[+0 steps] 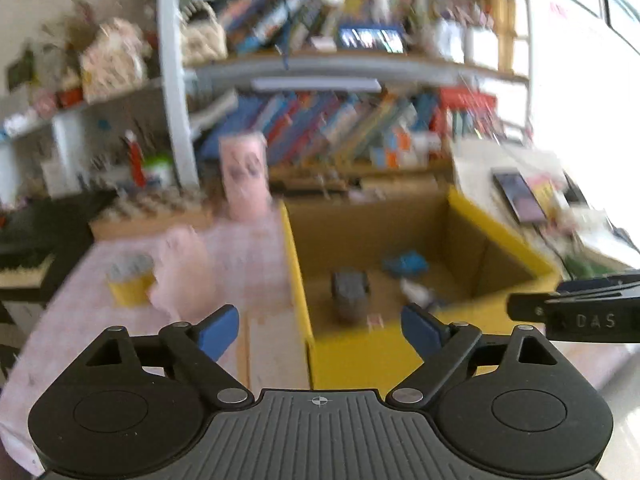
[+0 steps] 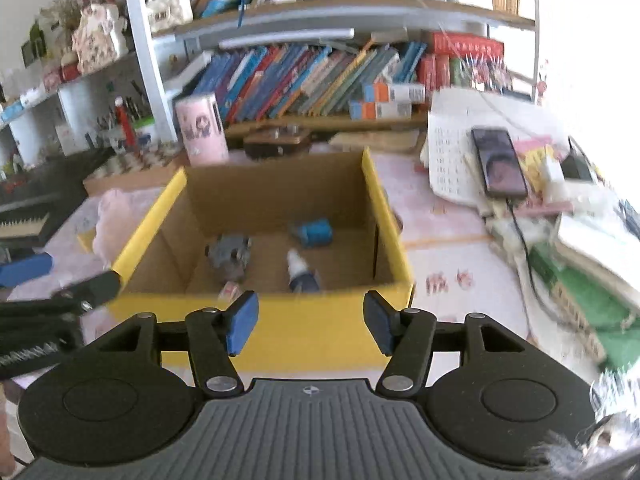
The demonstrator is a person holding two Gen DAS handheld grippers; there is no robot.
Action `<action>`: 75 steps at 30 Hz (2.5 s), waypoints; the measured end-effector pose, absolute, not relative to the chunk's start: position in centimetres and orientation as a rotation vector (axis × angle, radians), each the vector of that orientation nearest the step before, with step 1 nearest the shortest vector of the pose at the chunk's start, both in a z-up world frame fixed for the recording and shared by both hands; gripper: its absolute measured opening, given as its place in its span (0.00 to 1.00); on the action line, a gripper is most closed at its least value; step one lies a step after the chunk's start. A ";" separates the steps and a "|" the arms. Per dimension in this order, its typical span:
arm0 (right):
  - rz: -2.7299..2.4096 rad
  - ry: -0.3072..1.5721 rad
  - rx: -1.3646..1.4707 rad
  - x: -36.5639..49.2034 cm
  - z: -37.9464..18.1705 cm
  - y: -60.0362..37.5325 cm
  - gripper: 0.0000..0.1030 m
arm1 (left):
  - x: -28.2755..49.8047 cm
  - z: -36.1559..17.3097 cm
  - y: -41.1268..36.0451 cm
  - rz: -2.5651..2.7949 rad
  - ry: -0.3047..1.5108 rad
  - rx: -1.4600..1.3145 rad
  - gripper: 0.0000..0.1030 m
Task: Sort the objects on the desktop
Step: 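Withdraw both grippers from the box back over the table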
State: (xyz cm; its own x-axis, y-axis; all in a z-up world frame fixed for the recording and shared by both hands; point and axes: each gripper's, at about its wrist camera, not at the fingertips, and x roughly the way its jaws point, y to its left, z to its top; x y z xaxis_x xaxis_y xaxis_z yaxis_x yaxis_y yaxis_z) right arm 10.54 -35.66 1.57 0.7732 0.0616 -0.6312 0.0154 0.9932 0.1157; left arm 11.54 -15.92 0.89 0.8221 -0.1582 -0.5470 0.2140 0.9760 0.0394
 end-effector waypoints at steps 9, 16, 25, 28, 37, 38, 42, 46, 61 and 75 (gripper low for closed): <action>-0.021 0.768 0.101 7.5 -0.4 -31.5 0.56 | 9.5 -0.1 -13.7 -0.284 0.602 0.141 0.88; -0.044 0.783 0.117 5.8 -0.8 -27.9 0.54 | 7.9 -1.0 -10.4 -0.338 0.650 0.185 0.89; -0.060 0.799 0.118 3.3 -1.2 -22.6 0.56 | 5.6 -1.0 -4.7 -0.323 0.662 0.164 0.89; -0.037 0.813 0.111 2.6 -1.4 -20.5 0.58 | 5.0 -1.1 -3.0 -0.312 0.675 0.158 0.89; -0.003 0.822 0.117 0.7 -2.1 -16.0 0.58 | 2.9 -1.4 1.3 -0.282 0.694 0.165 0.89; -0.001 0.821 0.115 0.5 -2.1 -15.5 0.58 | 2.6 -1.4 1.7 -0.277 0.692 0.165 0.89; 0.014 0.814 0.109 0.2 -2.2 -13.7 0.58 | 1.6 -1.3 3.5 -0.245 0.682 0.160 0.89; 0.046 0.811 0.097 0.0 -2.2 -12.1 0.58 | 0.9 -1.2 5.4 -0.201 0.678 0.139 0.89; 0.132 0.789 0.015 0.5 -1.2 -7.7 0.59 | 0.0 -0.7 8.8 -0.141 0.644 0.100 0.89; 0.157 0.810 -0.005 2.7 -1.7 -7.6 0.59 | 2.5 -1.4 8.2 -0.138 0.673 0.109 0.89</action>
State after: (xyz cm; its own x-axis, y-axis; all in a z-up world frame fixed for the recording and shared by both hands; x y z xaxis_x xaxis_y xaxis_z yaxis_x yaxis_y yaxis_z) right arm 2.67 -7.63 -1.74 0.6782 0.1379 -0.7218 -0.1420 0.9883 0.0555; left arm 2.48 8.18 -1.41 0.7737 -0.0920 -0.6269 0.1622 0.9852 0.0556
